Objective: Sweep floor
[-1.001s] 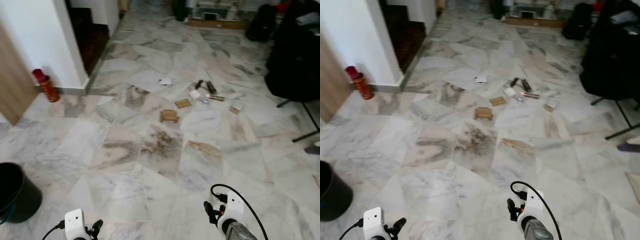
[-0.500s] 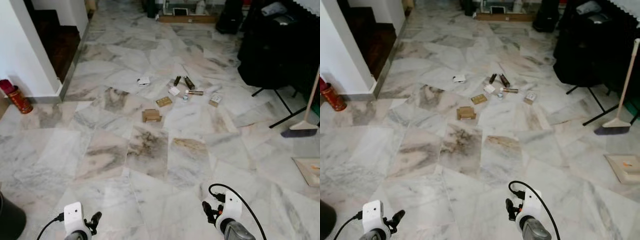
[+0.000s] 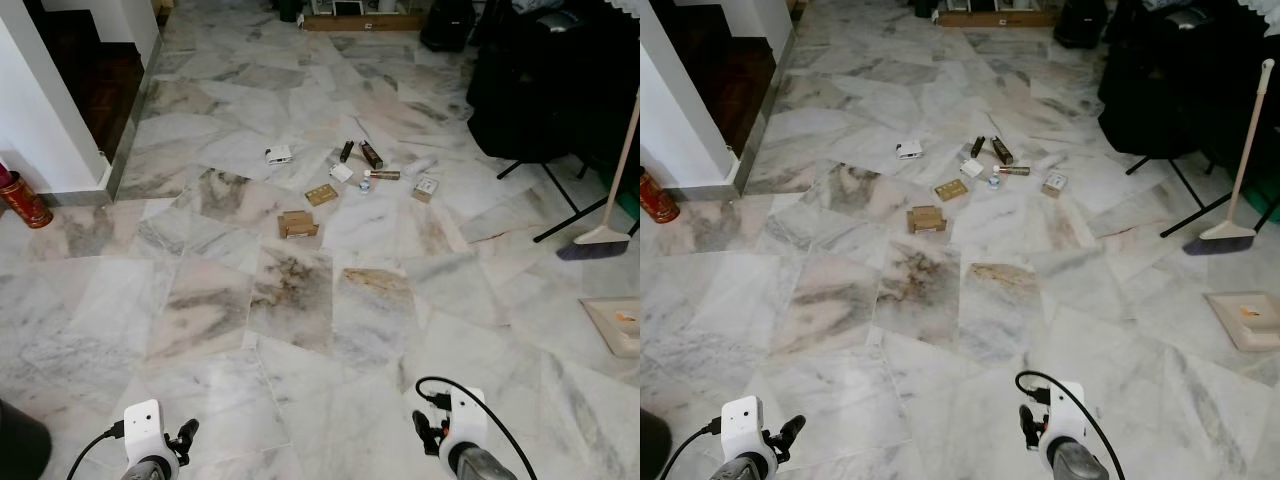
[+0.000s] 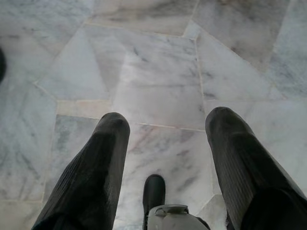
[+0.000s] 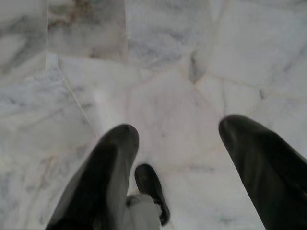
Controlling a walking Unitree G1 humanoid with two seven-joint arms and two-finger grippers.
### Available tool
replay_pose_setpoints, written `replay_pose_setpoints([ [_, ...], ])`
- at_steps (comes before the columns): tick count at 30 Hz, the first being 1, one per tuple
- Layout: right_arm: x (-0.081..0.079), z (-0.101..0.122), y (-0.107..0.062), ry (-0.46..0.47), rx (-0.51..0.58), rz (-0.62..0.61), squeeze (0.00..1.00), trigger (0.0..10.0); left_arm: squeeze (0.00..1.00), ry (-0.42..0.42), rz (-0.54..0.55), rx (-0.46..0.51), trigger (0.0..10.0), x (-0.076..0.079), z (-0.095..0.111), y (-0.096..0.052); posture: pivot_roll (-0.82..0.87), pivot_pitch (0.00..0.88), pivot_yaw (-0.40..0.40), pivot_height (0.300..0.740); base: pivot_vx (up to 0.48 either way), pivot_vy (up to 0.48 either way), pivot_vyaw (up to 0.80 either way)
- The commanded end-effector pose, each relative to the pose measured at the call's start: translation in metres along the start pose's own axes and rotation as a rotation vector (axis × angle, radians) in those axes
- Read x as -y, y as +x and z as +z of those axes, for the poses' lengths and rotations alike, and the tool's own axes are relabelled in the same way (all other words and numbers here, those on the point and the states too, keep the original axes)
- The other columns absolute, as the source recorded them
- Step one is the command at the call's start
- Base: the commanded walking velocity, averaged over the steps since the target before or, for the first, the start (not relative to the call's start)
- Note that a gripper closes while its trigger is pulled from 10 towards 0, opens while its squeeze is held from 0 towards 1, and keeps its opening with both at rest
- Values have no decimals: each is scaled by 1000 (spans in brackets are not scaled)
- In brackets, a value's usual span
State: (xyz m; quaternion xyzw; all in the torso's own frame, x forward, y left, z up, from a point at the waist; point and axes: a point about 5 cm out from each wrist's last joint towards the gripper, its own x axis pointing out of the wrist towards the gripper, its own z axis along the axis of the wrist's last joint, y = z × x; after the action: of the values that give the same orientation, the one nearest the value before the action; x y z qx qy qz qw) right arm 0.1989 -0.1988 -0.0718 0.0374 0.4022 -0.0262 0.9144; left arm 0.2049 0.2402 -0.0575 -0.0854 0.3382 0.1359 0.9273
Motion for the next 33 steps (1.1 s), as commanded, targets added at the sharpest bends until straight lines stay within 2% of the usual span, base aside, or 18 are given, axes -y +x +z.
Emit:
replay_pose_setpoints([
  [1, 9, -18, -5, 5, -63, -25, 0, 10000, 0, 10, 16, -48, 10000, -5, -11, -3, -97, 164, 2, 740, 0, 0, -663],
  [4, 11, -32, -10, -6, -105, -17, 0, 10000, 0, 20, 16, -66, 10000, -8, -16, -6, -98, 169, 4, 740, 0, 0, -648],
  [10, 12, -47, -16, -9, -147, -12, 0, 10000, 0, 17, 26, -103, 10000, -14, -29, -11, -93, 171, 0, 740, 0, 0, -604],
  [15, 16, -53, -19, 8, -158, -13, 0, 10000, 0, 11, 24, -116, 10000, -13, -34, -13, -89, 169, -3, 740, 0, 0, 0],
  [22, 13, -44, -15, 24, -132, 6, 0, 10000, 0, 22, 4, -119, 10000, -5, -34, -12, -95, 170, -5, 740, 241, 0, 0],
  [25, 13, -32, -10, 29, -120, 1, 0, 10000, 0, 14, 5, -113, 10000, -9, -35, -13, -94, 170, -8, 740, 307, 0, 0],
  [33, 0, -21, -4, 34, -107, 6, 0, 10000, 0, 17, 12, -115, 10000, -10, -36, -13, -98, 178, -8, 740, 308, 0, 0],
])
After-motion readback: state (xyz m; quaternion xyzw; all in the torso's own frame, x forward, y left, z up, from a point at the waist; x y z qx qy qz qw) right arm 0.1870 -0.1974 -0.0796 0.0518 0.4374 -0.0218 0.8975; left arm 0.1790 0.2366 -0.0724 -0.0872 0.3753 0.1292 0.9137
